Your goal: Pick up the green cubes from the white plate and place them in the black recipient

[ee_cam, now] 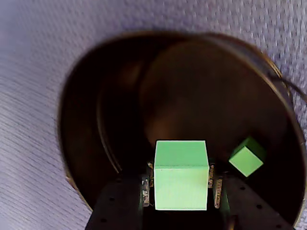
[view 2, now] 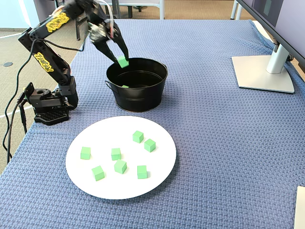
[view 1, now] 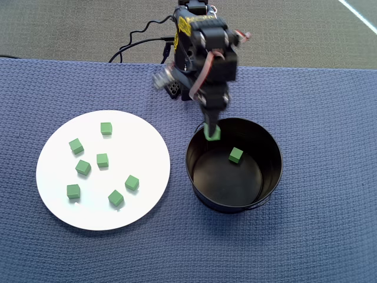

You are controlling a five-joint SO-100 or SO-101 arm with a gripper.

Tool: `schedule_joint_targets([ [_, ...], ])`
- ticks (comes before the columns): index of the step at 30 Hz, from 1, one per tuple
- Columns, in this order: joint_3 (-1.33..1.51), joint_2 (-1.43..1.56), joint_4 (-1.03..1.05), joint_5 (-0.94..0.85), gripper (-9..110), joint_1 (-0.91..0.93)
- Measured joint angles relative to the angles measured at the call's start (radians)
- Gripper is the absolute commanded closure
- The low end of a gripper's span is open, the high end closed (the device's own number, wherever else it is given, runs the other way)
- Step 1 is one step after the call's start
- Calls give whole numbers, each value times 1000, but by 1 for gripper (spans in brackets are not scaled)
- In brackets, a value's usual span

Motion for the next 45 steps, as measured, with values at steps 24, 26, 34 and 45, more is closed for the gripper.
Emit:
schedule_joint_targets([
  [24, 37, -213, -207, -388, 91, 687],
  [26, 61, -299, -282, -368, 91, 710],
  [34, -54, -603, -316, -224, 90, 765],
  [45, -187, -746, -314, 32, 85, 769],
])
